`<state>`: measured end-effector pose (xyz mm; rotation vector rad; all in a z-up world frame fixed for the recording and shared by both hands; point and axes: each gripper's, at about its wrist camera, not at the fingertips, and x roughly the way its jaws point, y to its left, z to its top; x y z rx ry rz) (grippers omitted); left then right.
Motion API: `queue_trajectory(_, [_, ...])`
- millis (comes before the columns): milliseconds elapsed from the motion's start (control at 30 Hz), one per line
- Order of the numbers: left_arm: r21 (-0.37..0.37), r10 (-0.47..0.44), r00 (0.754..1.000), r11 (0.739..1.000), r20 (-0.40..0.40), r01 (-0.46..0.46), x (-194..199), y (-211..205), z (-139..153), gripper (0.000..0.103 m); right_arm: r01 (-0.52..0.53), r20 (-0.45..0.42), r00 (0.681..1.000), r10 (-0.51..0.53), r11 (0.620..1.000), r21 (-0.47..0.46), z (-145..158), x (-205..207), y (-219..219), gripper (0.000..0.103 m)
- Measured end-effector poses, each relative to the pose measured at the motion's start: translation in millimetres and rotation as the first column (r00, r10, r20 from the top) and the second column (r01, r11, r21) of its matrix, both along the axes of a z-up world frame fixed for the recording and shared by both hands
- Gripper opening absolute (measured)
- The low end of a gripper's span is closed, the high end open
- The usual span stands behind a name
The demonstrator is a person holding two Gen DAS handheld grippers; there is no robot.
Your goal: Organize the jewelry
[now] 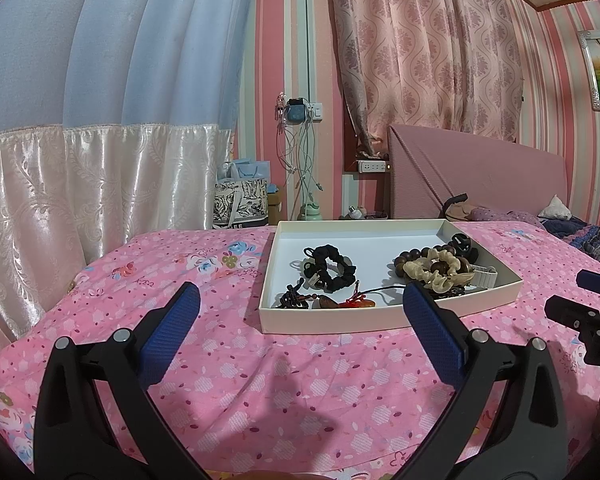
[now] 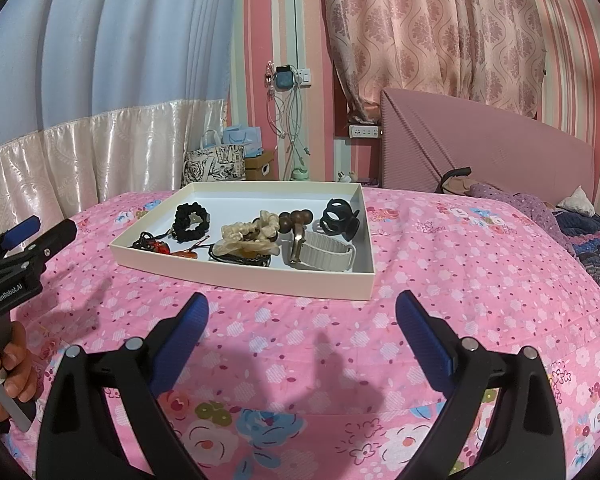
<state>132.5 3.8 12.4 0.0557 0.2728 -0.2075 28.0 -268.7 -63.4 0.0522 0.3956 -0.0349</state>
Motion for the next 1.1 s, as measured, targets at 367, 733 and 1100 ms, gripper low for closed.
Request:
queue_trajectory(367, [0.000, 0.000, 1.000, 1.000, 0.000, 0.000, -0.6, 0.3, 0.2, 0.100, 0.000, 0.000, 1.000, 0.000, 1.000, 0.000, 0.0, 0.1, -0.1, 0.094])
queue_trajectory(733, [0.002, 0.000, 1.000, 1.000, -0.001, 0.000, -0.2, -0.2, 0.0, 0.100, -0.001, 0.000, 1.000, 0.001, 1.000, -0.001, 0.0, 0.2, -0.2, 0.094])
queue_trajectory(1100, [0.005, 0.010, 1.000, 1.000, -0.006, -0.010, 2.2, 1.7, 0.7, 0.100, 0.001, -0.002, 1.000, -0.001, 1.000, -0.003, 0.9, 0.0, 0.5, 0.094])
